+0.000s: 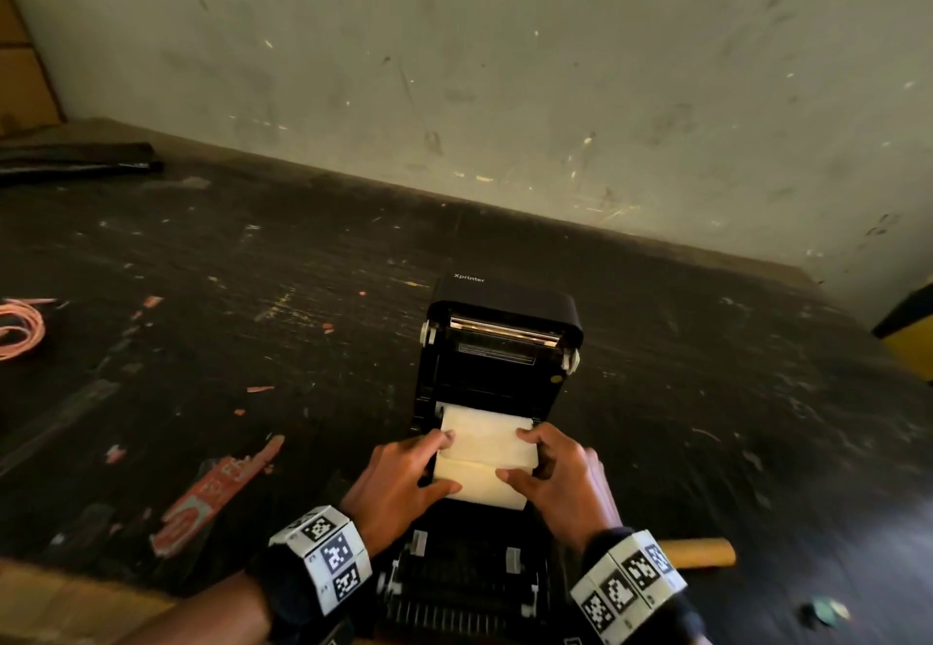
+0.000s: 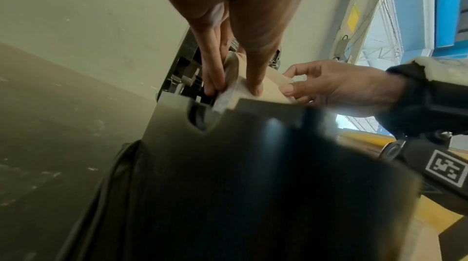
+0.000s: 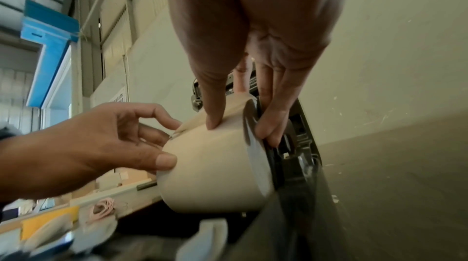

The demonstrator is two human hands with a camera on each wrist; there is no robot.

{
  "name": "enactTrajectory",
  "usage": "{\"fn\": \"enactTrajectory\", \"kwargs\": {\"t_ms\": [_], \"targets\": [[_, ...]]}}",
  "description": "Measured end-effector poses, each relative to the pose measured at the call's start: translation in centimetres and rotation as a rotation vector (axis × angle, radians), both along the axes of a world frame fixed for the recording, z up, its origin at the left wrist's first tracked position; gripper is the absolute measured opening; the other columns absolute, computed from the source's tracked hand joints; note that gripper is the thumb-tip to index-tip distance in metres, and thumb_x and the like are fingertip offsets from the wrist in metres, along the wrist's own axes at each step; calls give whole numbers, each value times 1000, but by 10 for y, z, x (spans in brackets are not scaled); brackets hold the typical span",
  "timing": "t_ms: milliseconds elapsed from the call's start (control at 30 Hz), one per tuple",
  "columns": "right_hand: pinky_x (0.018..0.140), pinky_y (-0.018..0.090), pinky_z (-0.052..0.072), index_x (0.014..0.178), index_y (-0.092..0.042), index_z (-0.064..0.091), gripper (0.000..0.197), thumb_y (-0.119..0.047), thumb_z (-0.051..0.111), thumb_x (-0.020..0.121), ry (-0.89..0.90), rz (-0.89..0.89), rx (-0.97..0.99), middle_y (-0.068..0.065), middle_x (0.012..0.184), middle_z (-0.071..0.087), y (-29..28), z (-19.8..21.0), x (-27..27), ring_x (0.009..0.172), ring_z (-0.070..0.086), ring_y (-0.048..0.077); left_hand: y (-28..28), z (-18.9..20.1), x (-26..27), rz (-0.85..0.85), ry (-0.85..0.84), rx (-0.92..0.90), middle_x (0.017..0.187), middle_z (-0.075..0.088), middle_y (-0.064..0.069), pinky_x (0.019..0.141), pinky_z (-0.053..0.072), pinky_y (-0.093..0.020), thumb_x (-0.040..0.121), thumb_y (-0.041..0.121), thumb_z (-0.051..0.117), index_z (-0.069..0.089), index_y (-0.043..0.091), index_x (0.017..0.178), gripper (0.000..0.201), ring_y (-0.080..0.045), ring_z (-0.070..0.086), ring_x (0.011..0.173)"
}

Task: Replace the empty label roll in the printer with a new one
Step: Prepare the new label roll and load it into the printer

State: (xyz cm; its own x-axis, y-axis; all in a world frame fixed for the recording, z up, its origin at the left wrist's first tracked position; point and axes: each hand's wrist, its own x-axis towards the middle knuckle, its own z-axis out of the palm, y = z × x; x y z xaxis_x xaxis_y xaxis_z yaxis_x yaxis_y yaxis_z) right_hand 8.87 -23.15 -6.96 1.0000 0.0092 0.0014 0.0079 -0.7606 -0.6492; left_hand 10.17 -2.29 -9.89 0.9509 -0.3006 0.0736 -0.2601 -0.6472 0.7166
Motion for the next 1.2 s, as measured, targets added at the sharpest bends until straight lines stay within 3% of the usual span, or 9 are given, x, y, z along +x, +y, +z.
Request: {"fn": "enactTrajectory", "kwargs": {"t_ms": [67, 200, 467, 600, 733, 933, 1000, 1067, 1200], "targets": [[79, 34, 57, 110, -40, 51, 46, -48, 73, 70, 4, -8, -1, -4, 104, 66, 0, -6, -4, 92, 62, 9, -1, -1, 0, -27, -27, 75, 128, 56, 1, 95, 46, -32, 81, 34, 65, 47, 25, 125, 48, -15, 58, 109], [78, 34, 57, 110, -36, 53, 44, -43, 74, 71, -9, -23, 23, -4, 102, 67, 1, -10, -8, 89, 63, 8, -1, -6, 1, -44, -51, 101, 135, 50, -1, 97, 44, -35, 83, 34, 63, 46, 23, 127, 49, -18, 57, 112], [84, 33, 54, 115, -33, 52, 45, -41, 71, 76, -12, 15, -68, -2, 106, 65, 2, -11, -11, 94, 61, 10, 3, -18, -6, -64, -38, 83, 132, 52, -4, 96, 46, -36, 84, 33, 62, 47, 21, 124, 45, -18, 57, 110], [82, 24, 49, 124, -31, 51, 47, -43, 65, 80, -38, 22, -228, -1, 111, 59, 5, -9, -14, 97, 57, 12, 4, -17, -4, -70, -68, 62, 129, 54, -6, 94, 47, -31, 82, 30, 65, 50, 17, 124, 46, -20, 59, 107], [87, 25, 46, 127, -31, 51, 48, -42, 63, 82, -58, 30, -306, 1, 116, 54, 3, -4, -15, 105, 53, 16, 5, -16, -5, -84, -97, 59, 126, 56, -7, 91, 49, -30, 82, 29, 66, 51, 16, 123, 45, -19, 61, 102], [93, 24, 41, 128, -30, 51, 43, -35, 61, 86, -139, 73, -295, -1, 119, 55, 0, -13, -29, 110, 51, 15, 13, -14, -6, -100, -179, 110, 119, 61, 2, 89, 46, -27, 82, 51, 47, 57, 22, 116, 46, -13, 59, 103], [89, 28, 46, 120, -27, 59, 35, -30, 62, 85, -232, 97, -304, -2, 111, 62, -3, -17, -32, 104, 54, 15, 15, -11, -7, -100, -184, 119, 114, 61, 7, 87, 48, -30, 78, 60, 36, 59, 25, 115, 56, -9, 59, 100], [79, 27, 49, 110, -24, 66, 26, -26, 65, 84, -300, 114, -339, -3, 98, 68, -3, -19, -36, 93, 57, 14, 17, -8, -9, -93, -193, 112, 105, 62, 9, 81, 51, -31, 76, 60, 35, 60, 28, 115, 56, -7, 60, 93], [62, 21, 46, 101, -24, 69, 23, -20, 72, 78, -326, 146, -372, -6, 77, 69, -2, -28, -48, 72, 59, 11, 14, -4, -17, -35, -90, -51, 86, 65, 11, 72, 55, -28, 82, 35, 63, 64, 27, 103, 23, -2, 62, 75]]}}
